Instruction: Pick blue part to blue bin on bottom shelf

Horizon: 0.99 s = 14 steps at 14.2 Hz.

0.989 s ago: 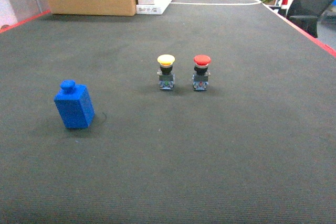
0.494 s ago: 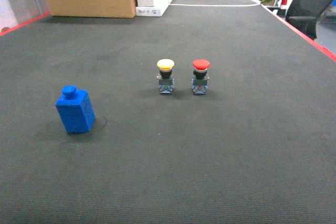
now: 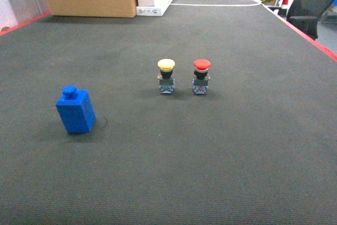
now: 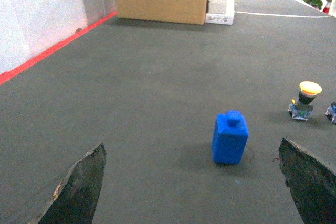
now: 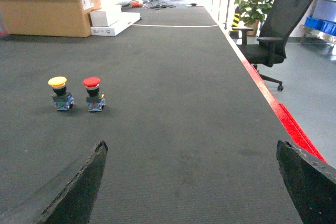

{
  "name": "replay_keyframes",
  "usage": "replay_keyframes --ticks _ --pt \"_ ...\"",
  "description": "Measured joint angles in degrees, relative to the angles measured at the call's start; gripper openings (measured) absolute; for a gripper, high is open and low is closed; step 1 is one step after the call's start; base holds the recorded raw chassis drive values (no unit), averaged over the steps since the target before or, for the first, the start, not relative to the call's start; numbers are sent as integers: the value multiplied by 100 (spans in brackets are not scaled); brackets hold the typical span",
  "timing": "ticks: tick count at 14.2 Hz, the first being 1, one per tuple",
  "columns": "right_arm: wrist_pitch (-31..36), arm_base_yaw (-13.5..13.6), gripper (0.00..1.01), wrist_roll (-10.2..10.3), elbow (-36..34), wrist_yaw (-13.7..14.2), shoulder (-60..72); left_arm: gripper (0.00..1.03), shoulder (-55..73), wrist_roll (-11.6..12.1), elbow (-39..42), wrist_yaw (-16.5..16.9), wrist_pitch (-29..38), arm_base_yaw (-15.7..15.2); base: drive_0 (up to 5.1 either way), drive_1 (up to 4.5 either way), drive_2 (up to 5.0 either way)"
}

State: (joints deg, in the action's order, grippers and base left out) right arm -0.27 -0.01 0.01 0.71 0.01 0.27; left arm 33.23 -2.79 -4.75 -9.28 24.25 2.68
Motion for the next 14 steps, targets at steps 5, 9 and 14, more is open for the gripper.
replay_keyframes --ticks 5,9,14 --pt "0 0 98 2 0 0 0 98 3296 254 -979 188 2590 326 0 0 0" --pt "0 0 98 2 0 0 0 98 4162 286 -1309 205 2929 367 0 0 0" --pt "0 0 98 2 0 0 0 98 6411 308 -2505 400 3036 542 0 0 0"
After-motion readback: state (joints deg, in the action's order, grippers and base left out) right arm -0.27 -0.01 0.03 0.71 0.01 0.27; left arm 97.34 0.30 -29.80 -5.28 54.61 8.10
